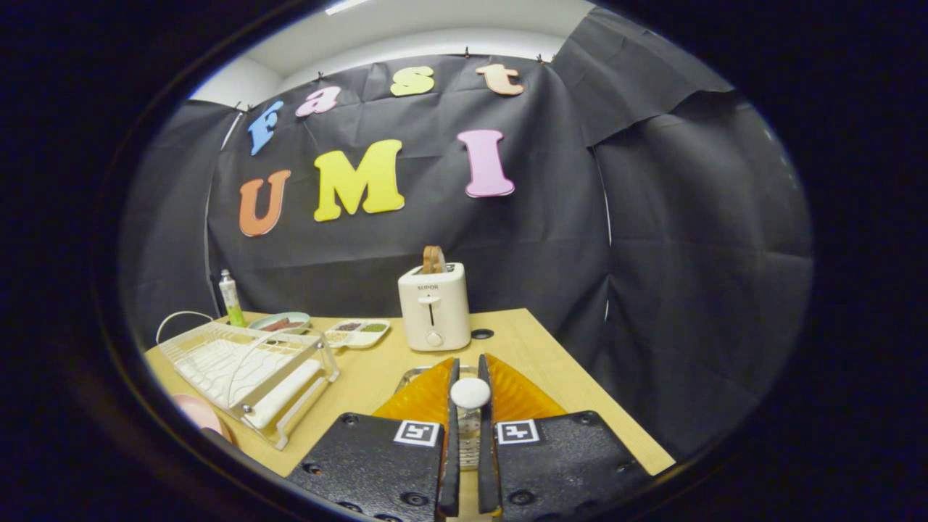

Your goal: Take the plate from the dish rack, then take the spoon from the basket and place it into the plate.

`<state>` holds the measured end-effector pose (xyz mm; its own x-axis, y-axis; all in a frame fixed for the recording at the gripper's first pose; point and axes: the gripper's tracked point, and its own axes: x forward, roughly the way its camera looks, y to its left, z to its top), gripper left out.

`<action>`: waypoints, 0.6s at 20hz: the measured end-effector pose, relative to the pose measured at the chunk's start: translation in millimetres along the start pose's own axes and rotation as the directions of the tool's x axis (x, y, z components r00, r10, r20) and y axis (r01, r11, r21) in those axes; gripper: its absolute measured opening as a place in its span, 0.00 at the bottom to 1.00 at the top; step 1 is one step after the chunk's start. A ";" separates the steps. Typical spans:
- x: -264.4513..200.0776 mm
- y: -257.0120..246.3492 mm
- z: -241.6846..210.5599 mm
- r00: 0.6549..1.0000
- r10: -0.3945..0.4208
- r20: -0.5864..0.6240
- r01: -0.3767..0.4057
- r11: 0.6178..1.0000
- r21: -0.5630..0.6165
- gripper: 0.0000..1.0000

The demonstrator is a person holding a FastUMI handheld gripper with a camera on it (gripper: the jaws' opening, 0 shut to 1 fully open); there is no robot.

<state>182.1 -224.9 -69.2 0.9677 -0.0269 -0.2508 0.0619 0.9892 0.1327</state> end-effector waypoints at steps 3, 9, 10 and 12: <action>-24.5 6.4 39.1 0.997 -0.007 0.072 0.008 1.000 -0.011 0.13; -95.2 78.7 98.3 0.972 0.165 0.168 -0.157 0.986 -0.056 0.11; -105.5 96.6 103.0 0.964 0.207 0.167 -0.199 0.978 -0.062 0.11; -123.0 135.2 104.0 0.944 0.294 0.150 -0.285 0.955 -0.076 0.11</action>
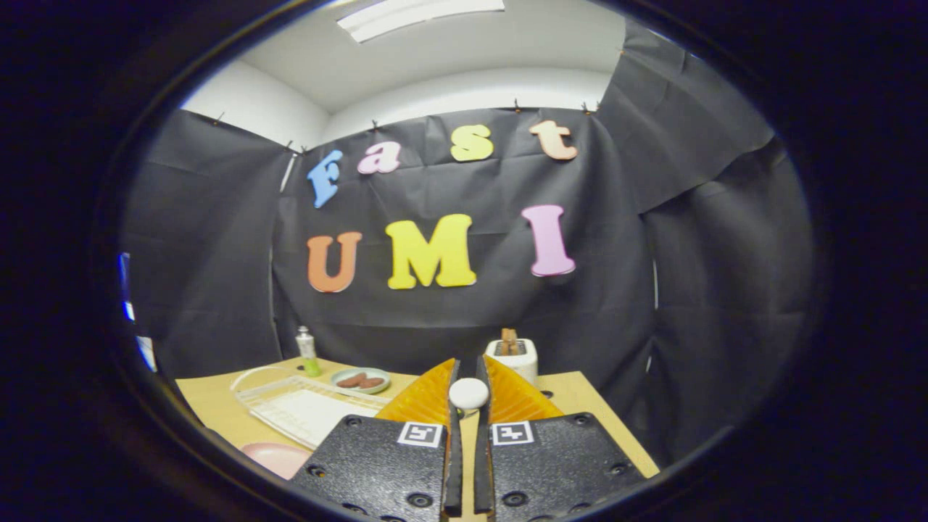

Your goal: Take the plate from the dish rack, then take the spoon from the basket and place it into the plate.

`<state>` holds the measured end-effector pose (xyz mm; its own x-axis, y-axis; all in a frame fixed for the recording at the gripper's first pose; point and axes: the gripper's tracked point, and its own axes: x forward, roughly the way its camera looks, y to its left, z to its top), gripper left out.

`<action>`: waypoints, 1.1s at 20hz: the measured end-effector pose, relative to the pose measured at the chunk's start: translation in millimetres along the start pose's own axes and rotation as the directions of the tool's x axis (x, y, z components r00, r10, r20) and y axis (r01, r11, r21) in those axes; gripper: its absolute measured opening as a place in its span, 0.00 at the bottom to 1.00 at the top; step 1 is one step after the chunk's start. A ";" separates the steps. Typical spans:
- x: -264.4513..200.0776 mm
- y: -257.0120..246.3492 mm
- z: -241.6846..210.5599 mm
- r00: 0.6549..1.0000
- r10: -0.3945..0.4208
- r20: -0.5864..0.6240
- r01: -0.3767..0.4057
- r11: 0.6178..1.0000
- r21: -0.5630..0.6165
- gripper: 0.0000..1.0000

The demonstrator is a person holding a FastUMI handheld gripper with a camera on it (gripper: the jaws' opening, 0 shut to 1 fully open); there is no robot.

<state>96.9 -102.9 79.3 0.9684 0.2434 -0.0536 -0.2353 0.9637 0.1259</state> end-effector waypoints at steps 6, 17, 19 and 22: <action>-13.4 142.4 -25.4 0.941 0.316 -0.125 -0.319 0.948 -0.011 0.11; -27.6 234.9 -158.6 0.752 0.470 -0.462 -0.535 0.845 -0.012 0.11; -26.2 234.7 -166.0 0.737 0.460 -0.496 -0.540 0.841 -0.023 0.11; -26.9 234.3 -171.9 0.728 0.450 -0.518 -0.544 0.838 -0.035 0.12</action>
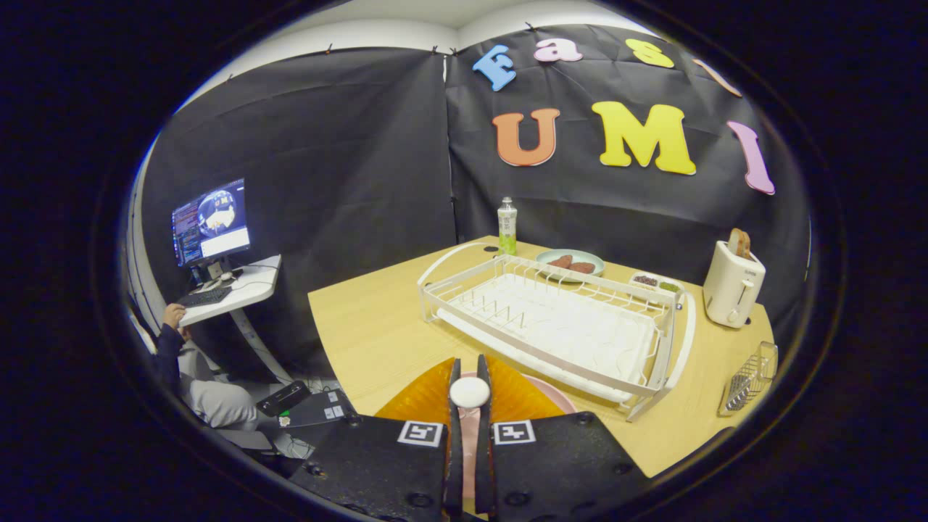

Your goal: Take the plate from the dish rack, then take the spoon from the basket and place it into the plate.

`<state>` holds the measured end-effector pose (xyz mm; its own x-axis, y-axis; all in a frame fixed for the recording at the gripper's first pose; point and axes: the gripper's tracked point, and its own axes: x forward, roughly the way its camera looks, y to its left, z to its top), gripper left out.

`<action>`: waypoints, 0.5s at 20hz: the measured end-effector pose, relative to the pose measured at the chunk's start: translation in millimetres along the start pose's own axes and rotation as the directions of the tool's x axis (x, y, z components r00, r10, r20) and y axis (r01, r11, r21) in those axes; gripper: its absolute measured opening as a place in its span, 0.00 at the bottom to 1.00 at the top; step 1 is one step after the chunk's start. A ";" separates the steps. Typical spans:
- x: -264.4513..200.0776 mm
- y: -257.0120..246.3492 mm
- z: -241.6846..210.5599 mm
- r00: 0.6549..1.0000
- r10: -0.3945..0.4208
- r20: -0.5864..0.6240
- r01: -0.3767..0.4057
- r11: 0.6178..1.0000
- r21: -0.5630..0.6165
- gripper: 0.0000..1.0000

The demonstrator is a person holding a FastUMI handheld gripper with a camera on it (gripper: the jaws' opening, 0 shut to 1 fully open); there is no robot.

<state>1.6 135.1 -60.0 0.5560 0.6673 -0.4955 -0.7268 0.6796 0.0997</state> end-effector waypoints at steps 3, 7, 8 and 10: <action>6.2 -2.5 -5.5 0.999 -0.008 -0.032 0.008 1.000 -0.014 0.16; 10.5 -4.9 -10.0 0.998 -0.018 -0.057 0.017 1.000 -0.020 0.20; 9.2 -8.9 -7.3 0.998 -0.033 -0.048 0.032 0.999 -0.015 0.21; 7.0 -17.3 0.0 0.998 -0.062 -0.023 0.062 0.998 0.001 0.28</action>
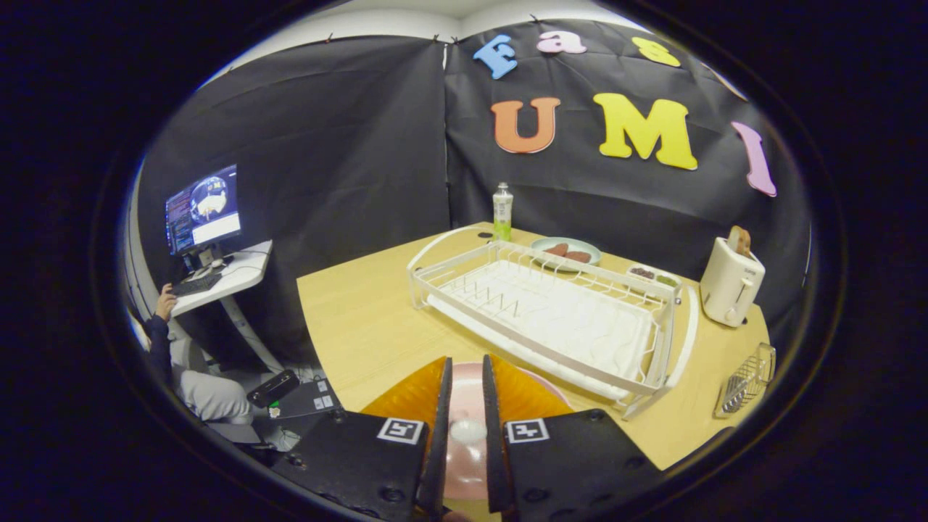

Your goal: Take the plate from the dish rack, then take the spoon from the basket and place it into the plate.

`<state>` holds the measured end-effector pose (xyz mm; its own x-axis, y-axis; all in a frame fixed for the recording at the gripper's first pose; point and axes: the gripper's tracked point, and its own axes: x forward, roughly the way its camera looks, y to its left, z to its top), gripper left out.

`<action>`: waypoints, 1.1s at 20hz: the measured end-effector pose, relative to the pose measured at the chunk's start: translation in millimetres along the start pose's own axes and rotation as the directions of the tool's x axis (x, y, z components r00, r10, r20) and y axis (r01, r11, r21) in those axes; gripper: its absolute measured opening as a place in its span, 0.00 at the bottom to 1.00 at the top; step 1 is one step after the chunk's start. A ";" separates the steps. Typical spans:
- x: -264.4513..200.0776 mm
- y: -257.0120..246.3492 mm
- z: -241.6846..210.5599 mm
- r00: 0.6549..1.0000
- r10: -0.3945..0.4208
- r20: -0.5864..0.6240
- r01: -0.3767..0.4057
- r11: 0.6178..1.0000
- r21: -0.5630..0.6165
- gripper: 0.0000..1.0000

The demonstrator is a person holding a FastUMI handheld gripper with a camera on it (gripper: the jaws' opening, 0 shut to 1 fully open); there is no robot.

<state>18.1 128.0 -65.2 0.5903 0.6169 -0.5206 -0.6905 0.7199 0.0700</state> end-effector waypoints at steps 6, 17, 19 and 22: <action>-17.5 -27.4 26.4 0.986 -0.118 0.121 0.113 0.992 0.049 0.69; -115.4 -66.6 87.2 0.788 -0.475 0.390 0.393 0.877 0.276 0.98; -129.7 -68.4 85.0 0.761 -0.510 0.401 0.417 0.858 0.299 0.98; -143.5 -70.2 80.1 0.716 -0.565 0.409 0.453 0.823 0.344 0.98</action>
<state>15.3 14.5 72.8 0.9842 0.1651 -0.0640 -0.1570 0.9809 0.1147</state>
